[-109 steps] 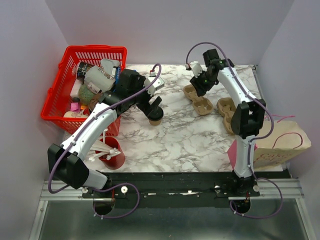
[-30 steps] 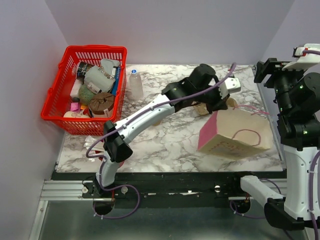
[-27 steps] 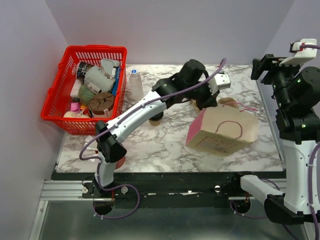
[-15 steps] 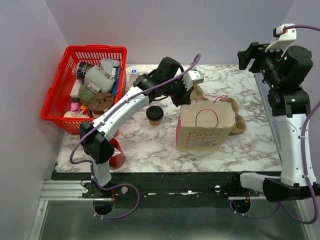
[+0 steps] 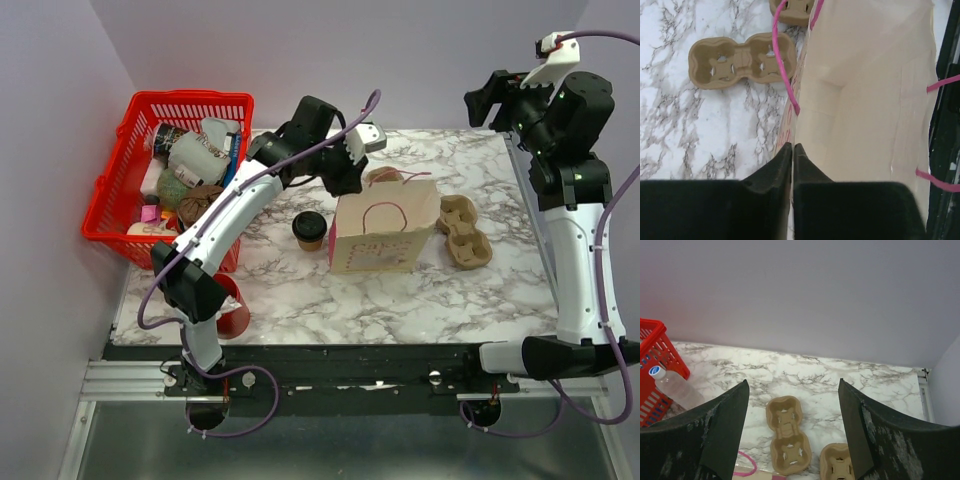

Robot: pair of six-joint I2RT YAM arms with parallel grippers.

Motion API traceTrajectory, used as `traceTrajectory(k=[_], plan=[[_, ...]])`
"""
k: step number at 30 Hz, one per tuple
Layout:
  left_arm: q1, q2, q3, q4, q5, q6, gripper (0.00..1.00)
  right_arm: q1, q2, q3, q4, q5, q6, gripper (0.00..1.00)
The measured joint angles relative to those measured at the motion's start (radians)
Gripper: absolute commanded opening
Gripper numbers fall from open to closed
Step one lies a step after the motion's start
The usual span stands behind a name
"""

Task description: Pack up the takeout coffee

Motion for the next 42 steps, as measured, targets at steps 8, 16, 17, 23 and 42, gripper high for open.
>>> traceTrajectory(k=[8, 16, 17, 23, 42], plan=[[0.029, -0.021, -0.004, 0.001, -0.04, -0.003, 0.67, 0.0, 0.043, 0.019, -0.001, -0.019, 0.009, 0.81], [0.252, -0.154, -0.058, 0.042, -0.149, -0.029, 0.82, 0.0, 0.044, 0.019, -0.001, -0.018, 0.0, 0.83], [0.281, -0.165, -0.082, 0.044, -0.151, -0.023, 0.82, 0.0, 0.044, 0.018, -0.001, -0.018, -0.002, 0.83], [0.296, -0.158, -0.257, 0.007, -0.095, 0.099, 0.99, 0.0, 0.044, 0.018, 0.0, -0.018, -0.011, 0.84], [0.275, -0.016, -0.414, 0.022, 0.046, 0.423, 0.99, 0.0, 0.033, -0.028, 0.003, -0.018, -0.03, 0.85]])
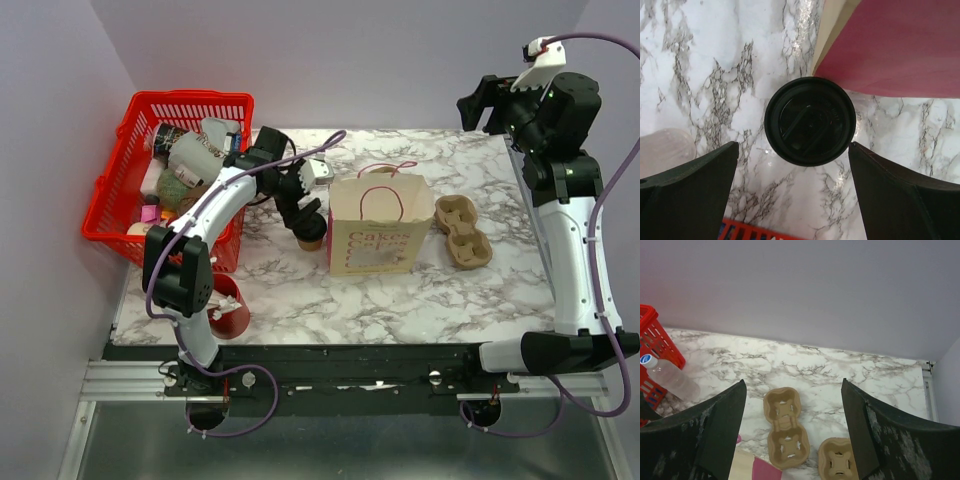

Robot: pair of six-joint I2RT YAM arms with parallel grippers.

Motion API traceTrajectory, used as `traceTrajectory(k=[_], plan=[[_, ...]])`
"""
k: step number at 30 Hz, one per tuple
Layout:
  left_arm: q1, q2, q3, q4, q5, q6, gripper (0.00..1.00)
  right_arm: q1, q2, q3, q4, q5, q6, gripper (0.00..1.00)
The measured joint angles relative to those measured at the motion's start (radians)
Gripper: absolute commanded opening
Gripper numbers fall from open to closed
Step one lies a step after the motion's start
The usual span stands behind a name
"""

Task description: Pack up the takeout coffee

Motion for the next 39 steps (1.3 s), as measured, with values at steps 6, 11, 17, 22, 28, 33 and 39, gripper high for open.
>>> traceTrajectory(k=[6, 11, 17, 22, 28, 33, 39], plan=[[-0.05, 0.0, -0.089, 0.126, 0.0, -0.027, 0.99, 0.0, -0.018, -0.015, 0.002, 0.0, 0.0, 0.86], [-0.07, 0.0, -0.111, 0.193, 0.0, -0.046, 0.98, 0.0, -0.019, -0.019, 0.003, 0.0, 0.0, 0.86], [-0.071, 0.0, -0.13, 0.227, -0.012, -0.048, 0.97, 0.0, -0.019, -0.029, 0.003, 0.0, 0.0, 0.86], [-0.071, 0.0, -0.171, 0.236, -0.047, -0.042, 0.94, 0.0, -0.019, -0.036, 0.003, 0.0, 0.0, 0.86], [-0.071, -0.02, -0.195, 0.254, -0.079, -0.044, 0.92, 0.0, -0.019, -0.036, 0.003, -0.001, 0.0, 0.86], [-0.062, -0.059, -0.235, 0.259, -0.13, -0.044, 0.91, 0.0, -0.019, -0.036, 0.003, -0.001, 0.0, 0.86], [-0.018, -0.104, -0.27, 0.239, -0.183, -0.044, 0.89, 0.0, -0.018, -0.037, 0.003, -0.006, 0.0, 0.86]])
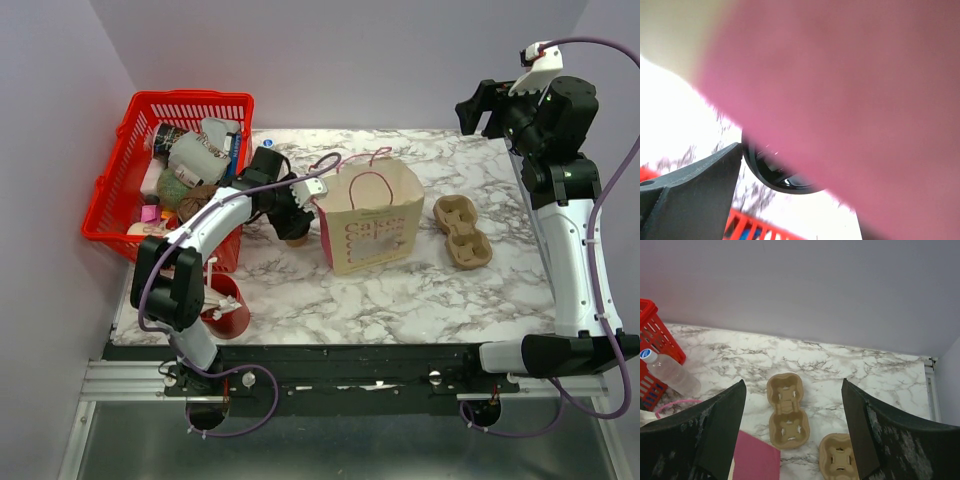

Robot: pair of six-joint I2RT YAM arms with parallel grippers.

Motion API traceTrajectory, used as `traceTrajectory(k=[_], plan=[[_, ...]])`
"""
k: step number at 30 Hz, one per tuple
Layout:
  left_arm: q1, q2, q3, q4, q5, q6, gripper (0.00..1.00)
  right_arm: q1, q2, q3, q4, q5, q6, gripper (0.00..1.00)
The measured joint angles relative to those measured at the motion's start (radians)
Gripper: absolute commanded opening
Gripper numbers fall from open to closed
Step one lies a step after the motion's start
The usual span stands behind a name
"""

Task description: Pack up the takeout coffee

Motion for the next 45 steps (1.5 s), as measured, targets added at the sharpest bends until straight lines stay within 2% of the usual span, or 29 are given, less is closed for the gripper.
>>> traceTrajectory(k=[8, 18, 29, 38, 45], plan=[[0.064, -0.027, -0.005, -0.06, -0.034, 0.002, 0.88, 0.0, 0.004, -0.004, 0.0, -0.015, 0.0, 0.86], [0.072, -0.036, 0.0, -0.127, 0.006, -0.006, 0.88, 0.0, 0.013, -0.013, 0.0, -0.025, 0.0, 0.86], [0.072, -0.034, 0.027, -0.122, 0.024, -0.032, 0.95, 0.0, 0.003, -0.058, 0.0, -0.025, -0.006, 0.88], [0.072, -0.068, 0.031, -0.121, 0.037, -0.063, 0.96, 0.0, 0.021, -0.062, -0.008, -0.058, -0.178, 0.86], [0.072, -0.209, 0.029, -0.053, 0.13, -0.158, 0.97, 0.0, 0.18, -0.062, -0.065, -0.097, -0.276, 0.84]])
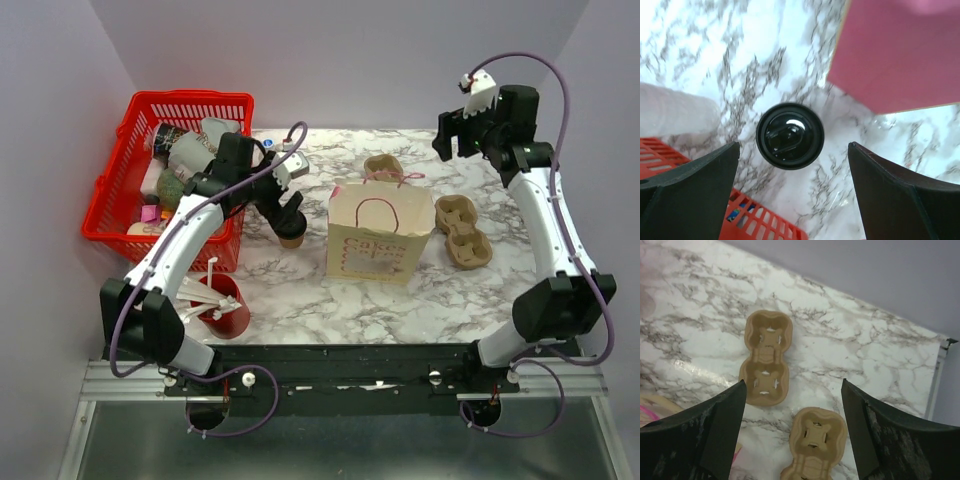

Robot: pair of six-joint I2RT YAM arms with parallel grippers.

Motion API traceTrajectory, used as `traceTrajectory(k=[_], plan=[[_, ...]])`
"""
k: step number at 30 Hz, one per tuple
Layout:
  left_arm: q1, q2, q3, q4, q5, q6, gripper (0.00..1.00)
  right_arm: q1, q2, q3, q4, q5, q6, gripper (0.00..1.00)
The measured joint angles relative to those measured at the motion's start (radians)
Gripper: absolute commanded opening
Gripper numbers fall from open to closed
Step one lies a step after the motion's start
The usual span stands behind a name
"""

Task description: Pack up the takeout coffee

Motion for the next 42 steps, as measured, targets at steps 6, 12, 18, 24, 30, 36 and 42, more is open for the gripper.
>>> traceTrajectory(k=[6, 12, 18, 24, 30, 36, 42], plan=[[-0.001, -0.092, 0.013, 0.039, 0.098, -0.069, 0.98, 0.0, 0.115, -0.001, -0.033, -0.026, -0.004, 0.85], [-0.038, -0.008, 0.251, 0.086, 0.189, -0.144, 0.9, 0.0, 0.131, 0.003, -0.033, -0.046, 0.001, 0.85], [-0.117, 0.196, 0.492, 0.093, 0.222, -0.149, 0.82, 0.0, 0.13, 0.003, -0.033, -0.075, 0.01, 0.86], [-0.206, 0.343, 0.526, 0.055, 0.212, -0.125, 0.65, 0.0, 0.114, -0.039, -0.028, -0.082, 0.011, 0.87], [-0.251, 0.396, 0.544, 0.003, 0.183, -0.108, 0.23, 0.0, 0.109, -0.071, -0.026, -0.093, 0.013, 0.87], [-0.247, 0.373, 0.575, -0.064, 0.175, -0.09, 0.0, 0.0, 0.12, -0.077, -0.026, -0.126, -0.008, 0.83], [-0.225, 0.227, 0.486, -0.148, 0.158, -0.087, 0.0, 0.027, 0.25, 0.008, -0.033, -0.16, -0.069, 0.8]])
